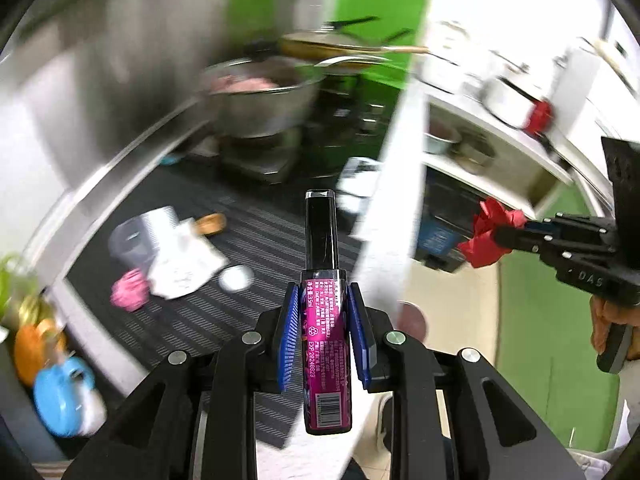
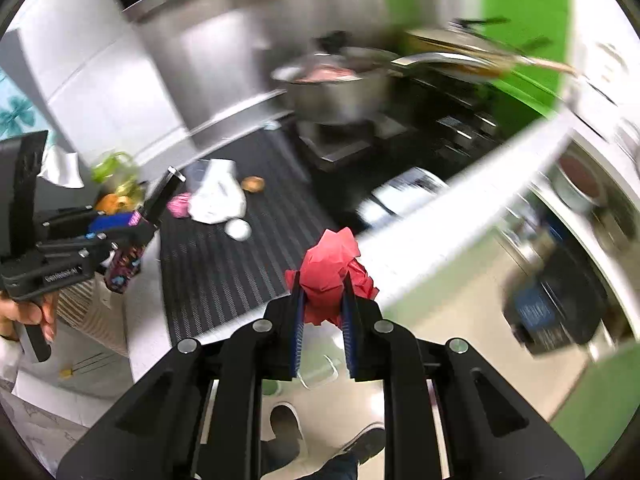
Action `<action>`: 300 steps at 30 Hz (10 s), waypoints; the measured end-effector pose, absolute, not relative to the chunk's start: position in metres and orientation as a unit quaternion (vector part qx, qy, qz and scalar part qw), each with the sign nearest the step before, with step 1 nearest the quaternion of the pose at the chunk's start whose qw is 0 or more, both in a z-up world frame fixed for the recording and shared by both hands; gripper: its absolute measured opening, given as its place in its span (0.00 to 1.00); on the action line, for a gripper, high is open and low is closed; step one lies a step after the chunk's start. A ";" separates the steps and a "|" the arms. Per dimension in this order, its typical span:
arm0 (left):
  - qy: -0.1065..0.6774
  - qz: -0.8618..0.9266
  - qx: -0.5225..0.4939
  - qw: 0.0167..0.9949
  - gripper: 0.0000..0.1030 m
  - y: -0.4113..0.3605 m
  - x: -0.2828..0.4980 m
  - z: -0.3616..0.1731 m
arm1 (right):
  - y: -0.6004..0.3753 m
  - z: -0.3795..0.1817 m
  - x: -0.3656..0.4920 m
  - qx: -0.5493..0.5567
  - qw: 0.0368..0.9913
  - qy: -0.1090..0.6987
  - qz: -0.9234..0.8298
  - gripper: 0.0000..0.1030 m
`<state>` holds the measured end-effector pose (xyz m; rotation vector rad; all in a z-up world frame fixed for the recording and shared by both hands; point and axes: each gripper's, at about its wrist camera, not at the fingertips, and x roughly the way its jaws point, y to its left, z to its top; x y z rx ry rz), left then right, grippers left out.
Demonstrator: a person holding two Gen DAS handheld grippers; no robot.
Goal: Collect trash
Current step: 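Carry the pink box and red cloth in both grippers to the wastebasket, then open the left gripper over the wastebasket while the right gripper releases the red cloth, then return both grippers to the counter mat, then grasp the small clear lid with the right gripper, then reach the left gripper to the pink crumpled paper and grasp it, then carry the pink paper and clear lid in both grippers to the pink wastebasket, then open the left gripper to drop the pink paper into the wastebasket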
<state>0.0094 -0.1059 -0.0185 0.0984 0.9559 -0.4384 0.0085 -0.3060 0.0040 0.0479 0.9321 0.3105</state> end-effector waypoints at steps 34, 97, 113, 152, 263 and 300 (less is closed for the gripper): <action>0.544 -0.330 0.129 0.761 0.24 -0.408 0.045 -0.364 | -0.565 -0.305 -0.005 0.111 0.845 0.523 0.029 0.16; 0.575 -0.307 0.115 0.749 0.95 -0.377 0.056 -0.451 | -0.558 -0.412 0.013 0.143 0.828 0.542 0.001 0.95; 0.548 -0.289 0.089 0.780 0.95 -0.346 -0.022 -0.226 | -0.522 -0.177 -0.047 0.096 0.849 0.519 0.020 0.97; 0.464 0.000 -0.052 0.884 0.95 0.018 -0.012 -0.043 | -0.166 -0.004 0.073 -0.081 0.853 0.436 0.274 0.97; 0.471 -0.235 0.061 0.848 0.35 -0.120 0.005 -0.034 | -0.282 -0.001 0.002 -0.008 0.883 0.453 0.120 0.31; 0.585 -0.349 0.157 0.715 0.39 -0.442 0.050 -0.415 | -0.581 -0.329 -0.026 0.111 0.838 0.535 0.006 0.31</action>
